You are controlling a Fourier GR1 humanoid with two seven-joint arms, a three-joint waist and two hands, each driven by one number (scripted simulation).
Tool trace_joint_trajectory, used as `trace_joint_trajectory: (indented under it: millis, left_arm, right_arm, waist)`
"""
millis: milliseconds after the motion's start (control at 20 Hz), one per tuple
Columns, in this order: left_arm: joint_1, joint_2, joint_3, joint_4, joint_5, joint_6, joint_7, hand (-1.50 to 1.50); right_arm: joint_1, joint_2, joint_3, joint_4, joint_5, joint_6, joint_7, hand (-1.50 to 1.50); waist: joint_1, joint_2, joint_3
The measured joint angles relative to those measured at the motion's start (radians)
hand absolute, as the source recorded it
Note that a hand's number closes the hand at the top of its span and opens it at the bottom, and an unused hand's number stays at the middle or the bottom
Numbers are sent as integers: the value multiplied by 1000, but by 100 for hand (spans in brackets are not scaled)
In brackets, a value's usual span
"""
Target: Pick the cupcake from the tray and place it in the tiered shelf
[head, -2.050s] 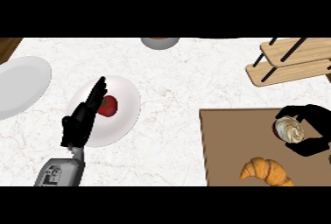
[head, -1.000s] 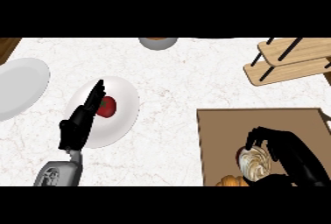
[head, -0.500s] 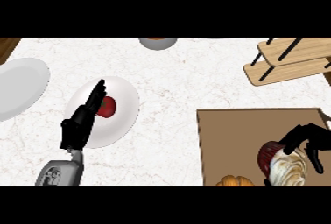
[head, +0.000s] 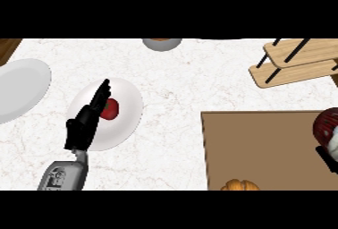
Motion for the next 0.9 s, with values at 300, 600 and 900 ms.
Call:
trace_joint_trajectory:
  millis: [300, 600, 900]
  left_arm:
    - [7, -2, -8, -17, -6, -1, 9, 0]
    - [-16, 1, 9, 9, -1, -5, 0, 0]
    - [-6, 4, 10, -5, 1, -10, 7, 0]
  right_arm:
    - [-203, -156, -102, 82, -39, -19, 85, 150]
    - [-329, -253, -98, 229, -9, -88, 96, 150]
    - [-425, -349, -104, 426, 42, -170, 12, 150]
  waist:
    - [7, 1, 0]
    - [10, 3, 0]
    - [14, 4, 0]
